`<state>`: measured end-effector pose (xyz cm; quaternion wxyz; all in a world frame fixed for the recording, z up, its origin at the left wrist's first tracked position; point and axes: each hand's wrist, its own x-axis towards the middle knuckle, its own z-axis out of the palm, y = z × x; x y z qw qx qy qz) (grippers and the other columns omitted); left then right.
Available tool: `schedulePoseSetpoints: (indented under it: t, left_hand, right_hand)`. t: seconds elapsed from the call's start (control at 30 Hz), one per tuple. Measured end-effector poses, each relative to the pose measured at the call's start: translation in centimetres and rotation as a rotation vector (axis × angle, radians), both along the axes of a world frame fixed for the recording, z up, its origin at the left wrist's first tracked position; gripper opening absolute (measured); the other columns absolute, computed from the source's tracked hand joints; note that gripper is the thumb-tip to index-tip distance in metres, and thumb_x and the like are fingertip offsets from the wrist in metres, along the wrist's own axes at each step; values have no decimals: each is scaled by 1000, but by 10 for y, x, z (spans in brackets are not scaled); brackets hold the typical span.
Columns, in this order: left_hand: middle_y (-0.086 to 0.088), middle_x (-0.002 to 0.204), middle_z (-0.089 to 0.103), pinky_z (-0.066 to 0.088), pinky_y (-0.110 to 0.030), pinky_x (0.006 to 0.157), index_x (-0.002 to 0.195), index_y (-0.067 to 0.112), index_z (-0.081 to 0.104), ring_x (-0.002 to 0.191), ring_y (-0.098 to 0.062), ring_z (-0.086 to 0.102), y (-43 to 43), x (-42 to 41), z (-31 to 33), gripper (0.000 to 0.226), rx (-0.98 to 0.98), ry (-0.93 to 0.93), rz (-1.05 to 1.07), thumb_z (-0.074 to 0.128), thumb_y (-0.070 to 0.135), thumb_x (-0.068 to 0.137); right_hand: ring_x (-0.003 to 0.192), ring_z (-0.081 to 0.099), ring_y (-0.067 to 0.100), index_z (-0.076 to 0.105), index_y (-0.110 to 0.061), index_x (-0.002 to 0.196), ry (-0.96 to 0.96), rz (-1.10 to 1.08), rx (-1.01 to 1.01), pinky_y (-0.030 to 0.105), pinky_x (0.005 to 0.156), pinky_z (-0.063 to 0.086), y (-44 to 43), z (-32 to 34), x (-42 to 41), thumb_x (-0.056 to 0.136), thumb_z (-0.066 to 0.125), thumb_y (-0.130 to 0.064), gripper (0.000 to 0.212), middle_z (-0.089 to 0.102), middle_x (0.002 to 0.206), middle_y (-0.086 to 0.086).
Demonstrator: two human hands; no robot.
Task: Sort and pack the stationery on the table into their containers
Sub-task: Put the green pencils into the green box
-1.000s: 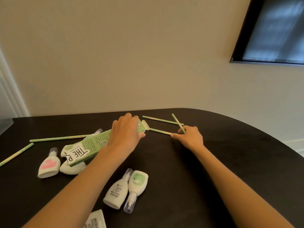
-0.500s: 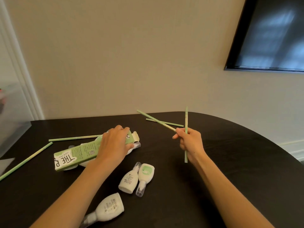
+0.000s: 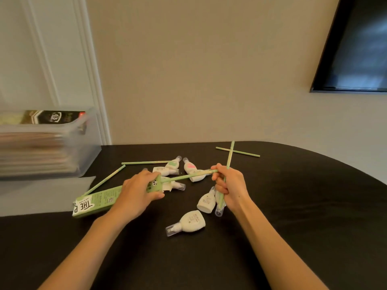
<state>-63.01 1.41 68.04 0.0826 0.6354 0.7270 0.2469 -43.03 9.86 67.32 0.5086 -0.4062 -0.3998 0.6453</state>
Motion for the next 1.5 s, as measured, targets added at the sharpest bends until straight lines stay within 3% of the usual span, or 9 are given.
schedulePoseSetpoints:
  t: [0.17, 0.33, 0.47, 0.63, 0.7, 0.87, 1.07, 1.23, 1.5]
  left_hand:
    - [4, 137, 46, 28, -34, 110, 140, 24, 39, 127, -15, 39, -8, 0, -10, 64, 66, -32, -31, 67, 28, 83]
    - [7, 129, 51, 29, -34, 106, 137, 25, 44, 121, -13, 43, -5, 10, -19, 62, 191, -23, -49, 69, 30, 80]
    - [6, 128, 51, 26, -31, 106, 137, 22, 43, 121, -13, 42, -1, 13, -22, 64, 245, -62, -39, 70, 29, 80]
    - [6, 136, 46, 23, -31, 108, 139, 26, 40, 130, -15, 33, 0, 13, -22, 66, 209, -94, -44, 70, 30, 80]
    - [7, 136, 46, 28, -34, 107, 137, 28, 43, 130, -16, 32, -1, 13, -21, 64, 180, -146, -47, 71, 30, 79]
    - [9, 132, 47, 34, -31, 99, 133, 29, 48, 125, -14, 35, -4, 14, -17, 59, 136, -220, -104, 72, 31, 78]
    - [17, 110, 42, 33, -11, 72, 132, 29, 49, 103, -1, 38, -8, 13, -14, 58, 113, -264, -182, 72, 30, 78]
    - [17, 110, 42, 32, -8, 70, 132, 28, 49, 102, 0, 37, -7, 13, -12, 58, 122, -274, -178, 72, 29, 78]
    - [10, 126, 51, 30, -17, 87, 132, 25, 50, 109, 0, 39, -5, 14, -14, 61, 173, -282, -174, 75, 26, 76]
  right_hand:
    - [33, 27, 3, 63, 5, 99, 39, 170, -24, 13, 32, 19, -21, 0, -33, 98, 41, -13, 28, 56, 62, 7]
    - [39, 31, 2, 67, -2, 94, -193, 309, 46, 12, 37, 25, -38, -2, -57, 93, 47, -2, 20, 53, 69, 3]
    - [38, 36, 2, 64, -5, 91, -261, 227, 61, 12, 39, 28, -39, 0, -63, 90, 55, -6, 10, 58, 69, 4]
    - [54, 42, 7, 59, -5, 72, 98, 47, -76, 16, 47, 36, -27, 5, -52, 97, 45, -18, 32, 56, 69, 7]
    - [60, 41, 7, 60, -8, 70, 45, -1, -80, 19, 57, 37, -25, 4, -46, 97, 45, -23, 34, 49, 67, 3]
    - [45, 35, 6, 56, -9, 75, 68, -85, -21, 14, 43, 33, -28, 6, -40, 99, 42, -24, 31, 42, 59, 0]
    - [59, 56, 10, 57, -10, 84, 96, -206, 32, 21, 59, 51, -33, 5, -43, 99, 42, -23, 25, 56, 69, 4]
    - [62, 58, 11, 57, -10, 87, 148, -228, 20, 22, 62, 53, -33, 5, -41, 99, 41, -23, 24, 57, 72, 6]
    - [87, 67, 13, 68, -8, 95, -101, 131, 108, 22, 76, 55, -40, -6, -52, 91, 57, -13, 13, 69, 93, 7]
